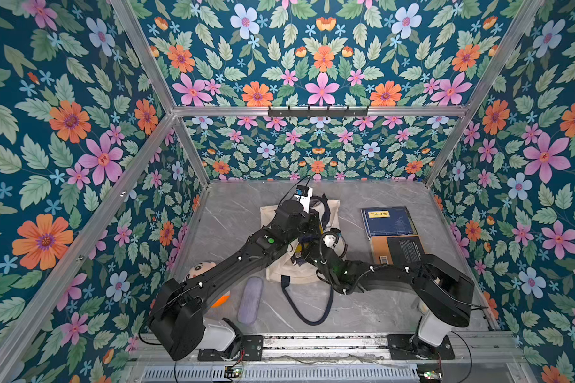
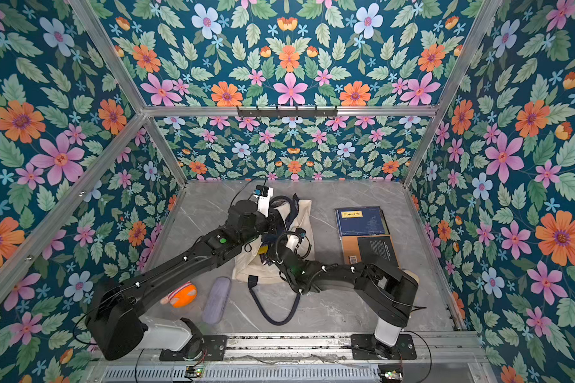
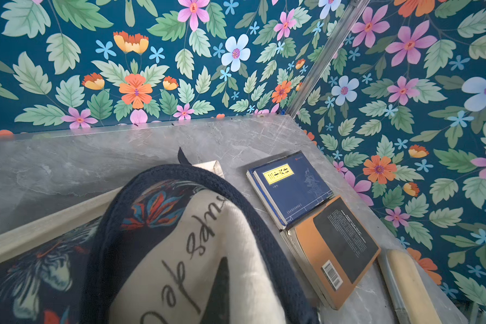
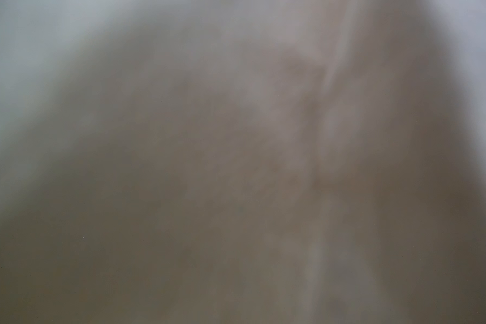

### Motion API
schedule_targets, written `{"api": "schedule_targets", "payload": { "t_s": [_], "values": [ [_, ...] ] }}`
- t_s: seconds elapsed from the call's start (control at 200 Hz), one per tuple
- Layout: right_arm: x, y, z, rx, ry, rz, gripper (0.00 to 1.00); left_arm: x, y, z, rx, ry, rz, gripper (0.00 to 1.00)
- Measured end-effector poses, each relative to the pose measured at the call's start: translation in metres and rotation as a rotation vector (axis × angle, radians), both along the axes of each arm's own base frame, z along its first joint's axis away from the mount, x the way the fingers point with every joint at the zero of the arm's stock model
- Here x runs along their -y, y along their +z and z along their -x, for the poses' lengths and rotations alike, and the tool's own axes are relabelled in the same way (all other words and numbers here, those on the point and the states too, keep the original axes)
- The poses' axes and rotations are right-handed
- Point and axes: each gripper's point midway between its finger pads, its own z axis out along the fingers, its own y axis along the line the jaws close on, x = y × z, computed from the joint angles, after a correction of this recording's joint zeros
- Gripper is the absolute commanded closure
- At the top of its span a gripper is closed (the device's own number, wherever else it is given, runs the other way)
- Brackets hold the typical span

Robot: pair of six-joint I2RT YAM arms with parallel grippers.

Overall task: Take out the books from the canvas bag
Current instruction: Pick up the book from the canvas bag.

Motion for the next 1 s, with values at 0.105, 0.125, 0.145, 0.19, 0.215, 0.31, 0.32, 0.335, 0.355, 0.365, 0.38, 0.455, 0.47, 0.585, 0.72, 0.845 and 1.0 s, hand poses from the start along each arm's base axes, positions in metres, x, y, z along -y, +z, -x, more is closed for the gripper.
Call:
{"api": "schedule_targets", "payload": {
  "t_s": [0.105, 0.125, 0.145, 0.19, 0.215, 0.31, 0.32, 0.335, 0.355, 0.365, 0.38, 0.455, 0.47, 0.585, 0.72, 0.845, 1.0],
  "values": [
    [-0.008, 0.002, 0.019, 0.011, 0.04, 0.001, 0.39, 0.0, 0.001, -0.001, -0.001, 0.006, 0.006, 1.0],
    [-0.012, 0.002, 0.025, 0.012, 0.053, 0.002, 0.39, 0.0, 0.001, -0.001, -0.001, 0.008, 0.005, 1.0],
    [-0.014, 0.003, 0.03, 0.013, 0.064, 0.002, 0.39, 0.0, 0.001, -0.002, -0.001, 0.009, 0.006, 1.0],
    [-0.022, 0.005, 0.04, 0.018, 0.092, 0.0, 0.39, 0.0, 0.001, -0.002, -0.001, 0.012, 0.007, 1.0],
    [-0.026, 0.006, 0.046, 0.02, 0.108, -0.004, 0.39, -0.001, 0.002, -0.002, 0.0, 0.016, 0.008, 1.0],
    [-0.036, 0.007, 0.06, 0.025, 0.149, -0.002, 0.38, -0.003, 0.003, -0.004, 0.001, 0.035, 0.01, 1.0],
    [-0.038, 0.007, 0.062, 0.026, 0.153, -0.002, 0.38, -0.003, 0.003, -0.005, 0.0, 0.036, 0.011, 1.0],
    [-0.04, 0.008, 0.063, 0.026, 0.158, -0.002, 0.37, -0.003, 0.003, -0.005, -0.001, 0.038, 0.012, 1.0],
    [-0.042, 0.009, 0.066, 0.03, 0.165, -0.001, 0.37, -0.003, 0.003, -0.005, -0.002, 0.039, 0.013, 1.0],
    [-0.043, 0.009, 0.066, 0.032, 0.166, 0.0, 0.37, -0.004, 0.003, -0.005, -0.002, 0.04, 0.014, 1.0],
    [-0.045, 0.009, 0.068, 0.035, 0.171, 0.002, 0.37, -0.004, 0.003, -0.005, -0.003, 0.041, 0.014, 1.0],
    [-0.053, 0.007, 0.076, 0.033, 0.195, 0.007, 0.37, -0.004, 0.003, -0.005, -0.003, 0.046, 0.015, 1.0],
    [-0.053, 0.004, 0.077, 0.03, 0.199, 0.01, 0.37, -0.004, 0.002, -0.006, -0.004, 0.048, 0.016, 1.0],
    [-0.048, -0.013, 0.068, 0.008, 0.182, 0.038, 0.36, -0.004, 0.001, -0.006, -0.009, 0.049, 0.018, 1.0],
    [-0.055, -0.012, 0.052, 0.018, 0.177, 0.031, 0.37, -0.004, 0.002, -0.006, -0.012, 0.05, 0.025, 1.0],
    [-0.044, -0.023, 0.032, 0.004, 0.14, 0.038, 0.37, -0.004, 0.003, -0.004, -0.014, 0.049, 0.034, 1.0],
    [-0.045, -0.015, 0.007, 0.011, 0.112, 0.017, 0.37, -0.005, 0.001, -0.002, -0.021, 0.048, 0.043, 1.0]
  ]
}}
